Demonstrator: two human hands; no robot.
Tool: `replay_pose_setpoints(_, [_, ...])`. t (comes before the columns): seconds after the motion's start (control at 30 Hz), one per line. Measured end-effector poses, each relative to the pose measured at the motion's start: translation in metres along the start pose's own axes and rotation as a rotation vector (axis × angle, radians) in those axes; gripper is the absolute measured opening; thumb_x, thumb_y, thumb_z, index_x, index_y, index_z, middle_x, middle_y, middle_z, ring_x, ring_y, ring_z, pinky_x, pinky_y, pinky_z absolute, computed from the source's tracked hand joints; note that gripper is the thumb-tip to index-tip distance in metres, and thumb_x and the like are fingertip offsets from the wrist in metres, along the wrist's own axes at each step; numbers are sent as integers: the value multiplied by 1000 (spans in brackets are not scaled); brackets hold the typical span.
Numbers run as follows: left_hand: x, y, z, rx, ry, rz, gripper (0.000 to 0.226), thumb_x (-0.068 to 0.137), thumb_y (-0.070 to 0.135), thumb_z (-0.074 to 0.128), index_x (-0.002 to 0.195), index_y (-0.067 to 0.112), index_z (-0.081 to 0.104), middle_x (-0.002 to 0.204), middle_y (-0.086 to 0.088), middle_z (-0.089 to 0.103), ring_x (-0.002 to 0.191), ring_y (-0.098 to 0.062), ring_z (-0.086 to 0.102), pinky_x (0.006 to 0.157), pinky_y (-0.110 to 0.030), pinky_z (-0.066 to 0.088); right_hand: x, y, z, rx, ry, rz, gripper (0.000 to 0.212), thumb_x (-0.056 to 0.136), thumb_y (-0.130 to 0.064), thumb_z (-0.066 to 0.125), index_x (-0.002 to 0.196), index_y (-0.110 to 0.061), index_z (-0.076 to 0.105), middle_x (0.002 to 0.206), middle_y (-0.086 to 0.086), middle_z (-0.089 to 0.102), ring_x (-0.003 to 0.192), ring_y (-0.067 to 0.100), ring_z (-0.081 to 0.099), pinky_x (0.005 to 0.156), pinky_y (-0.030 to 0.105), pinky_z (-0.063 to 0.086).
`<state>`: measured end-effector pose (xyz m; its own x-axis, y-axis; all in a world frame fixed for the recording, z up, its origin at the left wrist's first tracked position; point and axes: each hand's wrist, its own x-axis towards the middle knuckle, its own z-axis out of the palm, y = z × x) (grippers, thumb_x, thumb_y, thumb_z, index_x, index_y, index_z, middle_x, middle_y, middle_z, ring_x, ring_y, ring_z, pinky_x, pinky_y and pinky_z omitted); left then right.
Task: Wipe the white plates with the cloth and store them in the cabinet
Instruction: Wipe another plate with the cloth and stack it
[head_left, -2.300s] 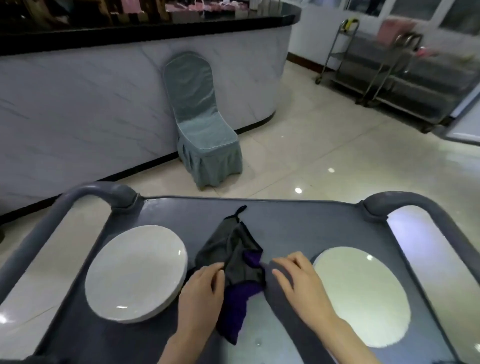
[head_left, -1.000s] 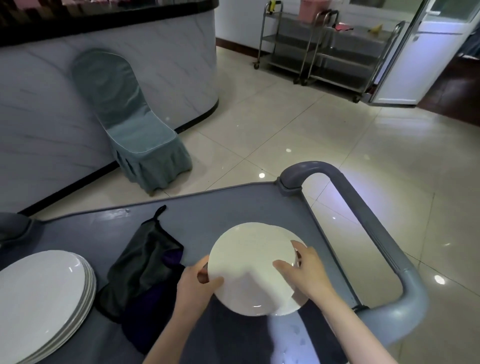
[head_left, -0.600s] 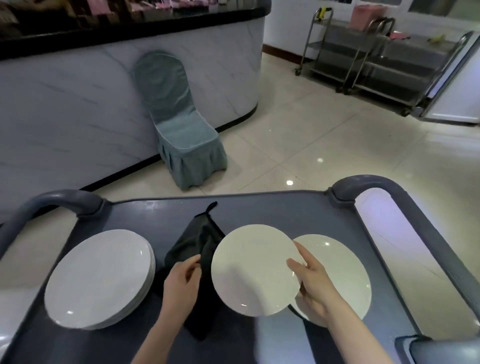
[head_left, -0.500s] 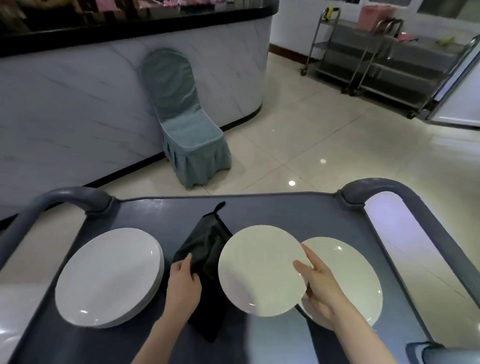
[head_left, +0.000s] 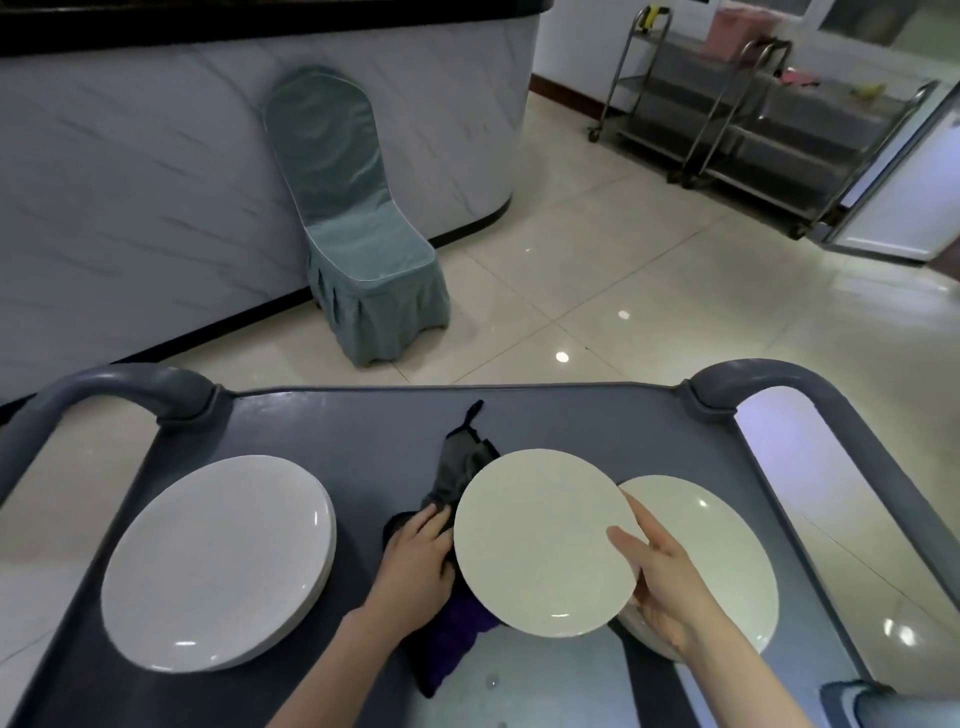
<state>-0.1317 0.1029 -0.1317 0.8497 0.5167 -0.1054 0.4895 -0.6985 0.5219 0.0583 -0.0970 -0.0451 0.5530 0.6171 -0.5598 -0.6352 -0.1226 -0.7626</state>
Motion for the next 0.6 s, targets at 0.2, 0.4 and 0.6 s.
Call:
replay_pose_setpoints(0.2, [-5, -4, -19, -63, 185, -343, 61, 89, -7, 44, 147, 10, 40, 151, -14, 36, 136, -32, 32, 113, -34, 27, -3, -4, 2, -51, -3, -24, 40, 99, -2, 49, 128, -27, 63, 120, 8, 72, 100, 29, 72, 75, 38, 59])
replay_pose_setpoints(0.4, [-7, -9, -14, 44, 130, -367, 39, 92, 12, 59, 131, 6, 53, 120, -12, 54, 109, -29, 50, 93, -33, 41, -7, -7, -5, -147, 14, -67, 43, 99, -2, 51, 131, -28, 60, 117, 5, 73, 100, 25, 72, 87, 42, 56])
replay_pose_setpoints(0.6, [-6, 2, -28, -310, 207, -483, 12, 93, 19, 64, 98, 10, 57, 102, -5, 54, 91, -22, 55, 78, -26, 36, -11, -8, -8, -162, -16, -68, 41, 98, -1, 51, 128, -28, 62, 116, 5, 74, 95, 22, 74, 66, 31, 58])
